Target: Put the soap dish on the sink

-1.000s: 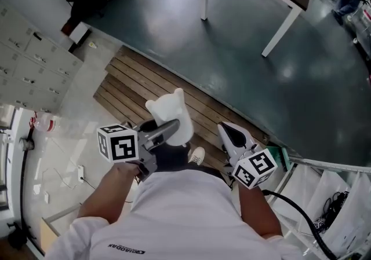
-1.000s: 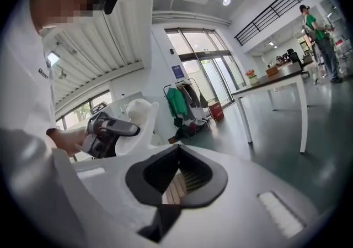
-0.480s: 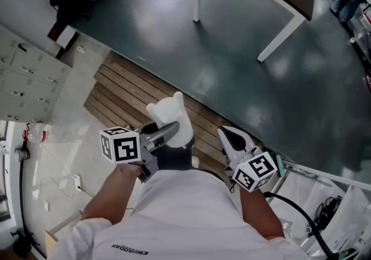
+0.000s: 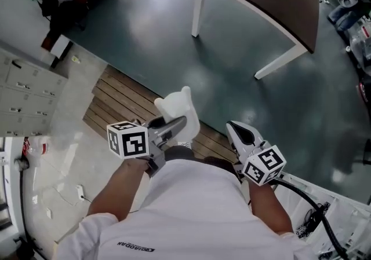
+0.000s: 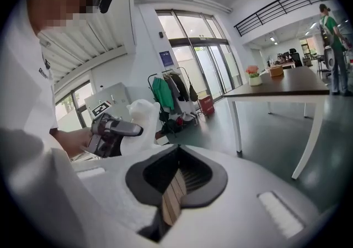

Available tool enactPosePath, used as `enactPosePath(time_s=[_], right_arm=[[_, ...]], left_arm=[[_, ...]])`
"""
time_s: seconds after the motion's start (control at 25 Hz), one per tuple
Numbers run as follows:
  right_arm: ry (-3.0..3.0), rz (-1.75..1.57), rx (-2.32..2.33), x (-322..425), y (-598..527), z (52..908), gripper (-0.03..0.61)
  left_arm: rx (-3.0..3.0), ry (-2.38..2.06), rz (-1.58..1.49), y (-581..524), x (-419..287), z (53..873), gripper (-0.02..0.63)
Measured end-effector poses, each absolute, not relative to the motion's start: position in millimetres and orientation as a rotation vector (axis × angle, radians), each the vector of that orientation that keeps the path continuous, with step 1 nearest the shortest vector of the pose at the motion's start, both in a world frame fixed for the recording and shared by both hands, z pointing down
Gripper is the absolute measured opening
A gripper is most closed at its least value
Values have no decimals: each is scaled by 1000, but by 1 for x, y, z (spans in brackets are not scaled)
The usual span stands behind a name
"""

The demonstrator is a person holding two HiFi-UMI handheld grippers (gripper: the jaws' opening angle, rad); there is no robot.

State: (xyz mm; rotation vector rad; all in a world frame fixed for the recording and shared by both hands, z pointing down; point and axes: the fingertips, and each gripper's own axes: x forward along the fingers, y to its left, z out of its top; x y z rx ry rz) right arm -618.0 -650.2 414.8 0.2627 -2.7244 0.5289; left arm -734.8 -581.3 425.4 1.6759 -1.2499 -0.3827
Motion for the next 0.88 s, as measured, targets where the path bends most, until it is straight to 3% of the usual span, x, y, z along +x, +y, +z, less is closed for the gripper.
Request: enactPosePath(time_s=[0.28, 0.88], right_arm=[[-2792, 440, 300, -657, -682, 357, 2], [-2805, 438, 305, -697, -723, 364, 2]], left_arm=[[1737, -1247, -378, -605, -770, 385, 161], [1696, -1274, -392, -637, -818, 395, 161]])
